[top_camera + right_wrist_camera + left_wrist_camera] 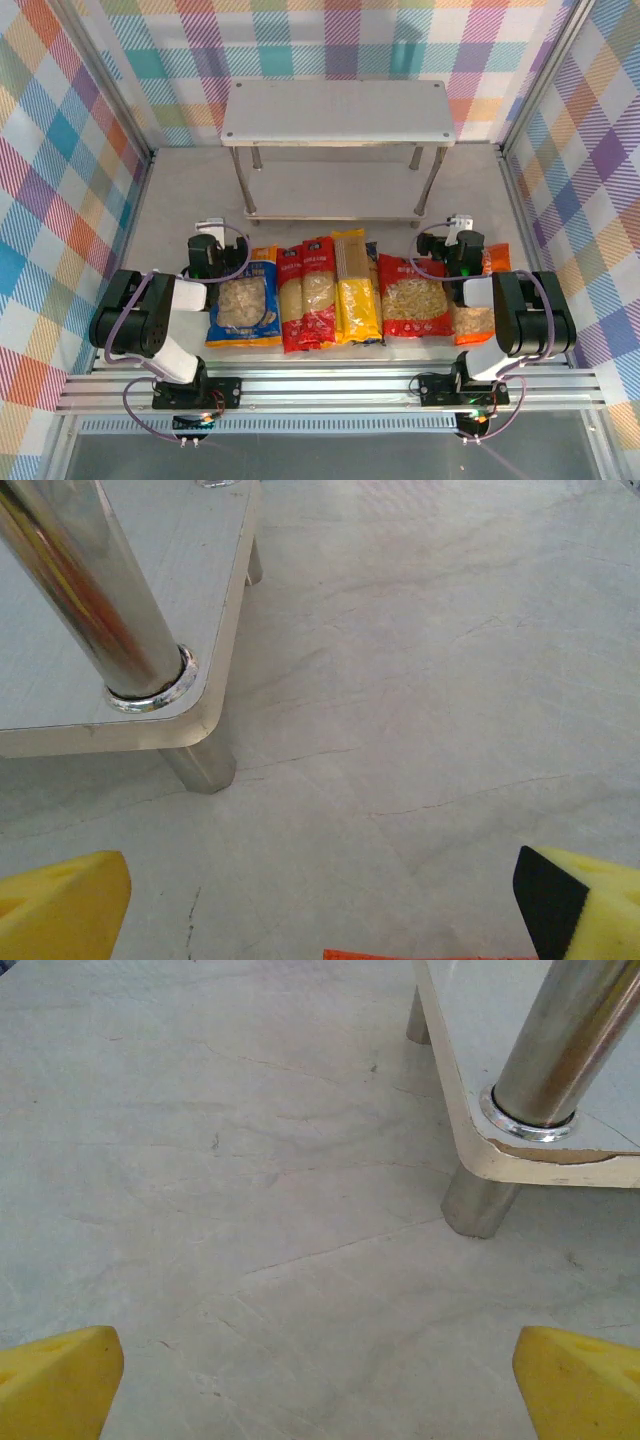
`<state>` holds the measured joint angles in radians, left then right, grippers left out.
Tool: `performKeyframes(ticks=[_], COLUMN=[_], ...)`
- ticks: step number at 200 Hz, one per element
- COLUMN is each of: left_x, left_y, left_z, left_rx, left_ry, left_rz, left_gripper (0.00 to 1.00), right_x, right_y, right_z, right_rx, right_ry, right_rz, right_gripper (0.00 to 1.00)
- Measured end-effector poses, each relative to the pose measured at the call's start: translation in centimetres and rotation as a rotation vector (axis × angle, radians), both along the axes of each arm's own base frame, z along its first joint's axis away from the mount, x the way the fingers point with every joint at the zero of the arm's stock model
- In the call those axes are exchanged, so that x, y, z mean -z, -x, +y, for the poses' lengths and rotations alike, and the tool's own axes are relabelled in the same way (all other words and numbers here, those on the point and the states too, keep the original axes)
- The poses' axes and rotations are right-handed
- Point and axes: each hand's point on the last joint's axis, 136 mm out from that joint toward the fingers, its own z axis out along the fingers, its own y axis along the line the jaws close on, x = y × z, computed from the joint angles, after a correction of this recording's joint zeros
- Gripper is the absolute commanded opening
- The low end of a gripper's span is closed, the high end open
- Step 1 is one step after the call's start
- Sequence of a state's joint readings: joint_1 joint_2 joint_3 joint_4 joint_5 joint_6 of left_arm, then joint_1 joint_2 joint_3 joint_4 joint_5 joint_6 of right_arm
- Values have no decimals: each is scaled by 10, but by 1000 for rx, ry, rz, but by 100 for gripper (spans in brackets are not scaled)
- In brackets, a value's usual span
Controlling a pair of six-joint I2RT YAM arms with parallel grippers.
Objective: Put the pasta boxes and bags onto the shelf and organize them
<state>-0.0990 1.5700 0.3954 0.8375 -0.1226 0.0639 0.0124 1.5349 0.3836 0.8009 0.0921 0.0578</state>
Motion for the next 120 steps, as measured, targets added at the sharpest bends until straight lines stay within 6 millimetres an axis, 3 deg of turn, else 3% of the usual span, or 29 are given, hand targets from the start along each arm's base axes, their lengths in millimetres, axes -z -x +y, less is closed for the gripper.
performKeyframes(ticks=[120], left_x=[0], left_y=[-1], left_z=[2], left_rx=[4], left_ry=[23], left_rz=[1], left_gripper=[100], right_x=[0], right_y=[0], right_z=[0], right_rx=[0], right_ry=[0], right_rz=[0], right_gripper=[99])
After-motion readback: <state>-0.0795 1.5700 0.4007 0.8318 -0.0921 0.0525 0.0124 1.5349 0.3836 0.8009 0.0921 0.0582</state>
